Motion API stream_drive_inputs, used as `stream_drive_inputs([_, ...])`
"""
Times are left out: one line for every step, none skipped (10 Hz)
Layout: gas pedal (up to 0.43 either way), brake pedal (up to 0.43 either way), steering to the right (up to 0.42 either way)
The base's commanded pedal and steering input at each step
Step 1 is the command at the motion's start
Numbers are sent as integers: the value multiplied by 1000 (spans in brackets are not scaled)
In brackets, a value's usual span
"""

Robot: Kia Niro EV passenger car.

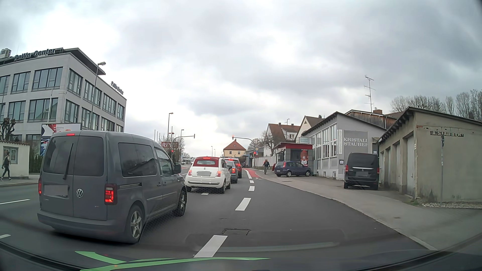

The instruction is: Follow the waypoints while adhering to traffic rules and regulations

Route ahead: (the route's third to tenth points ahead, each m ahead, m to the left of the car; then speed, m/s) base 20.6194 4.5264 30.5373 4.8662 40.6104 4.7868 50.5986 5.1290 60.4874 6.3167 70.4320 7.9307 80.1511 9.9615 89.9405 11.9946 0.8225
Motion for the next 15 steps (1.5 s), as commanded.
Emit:
stream_drive_inputs([0,140,-231])
stream_drive_inputs([0,146,-235])
stream_drive_inputs([0,146,-235])
stream_drive_inputs([0,152,-236])
stream_drive_inputs([0,152,-235])
stream_drive_inputs([0,159,-233])
stream_drive_inputs([0,159,-227])
stream_drive_inputs([0,159,-221])
stream_drive_inputs([0,165,-220])
stream_drive_inputs([0,171,-220])
stream_drive_inputs([0,171,-220])
stream_drive_inputs([0,171,-219])
stream_drive_inputs([0,177,-219])
stream_drive_inputs([0,183,-219])
stream_drive_inputs([0,189,-219])
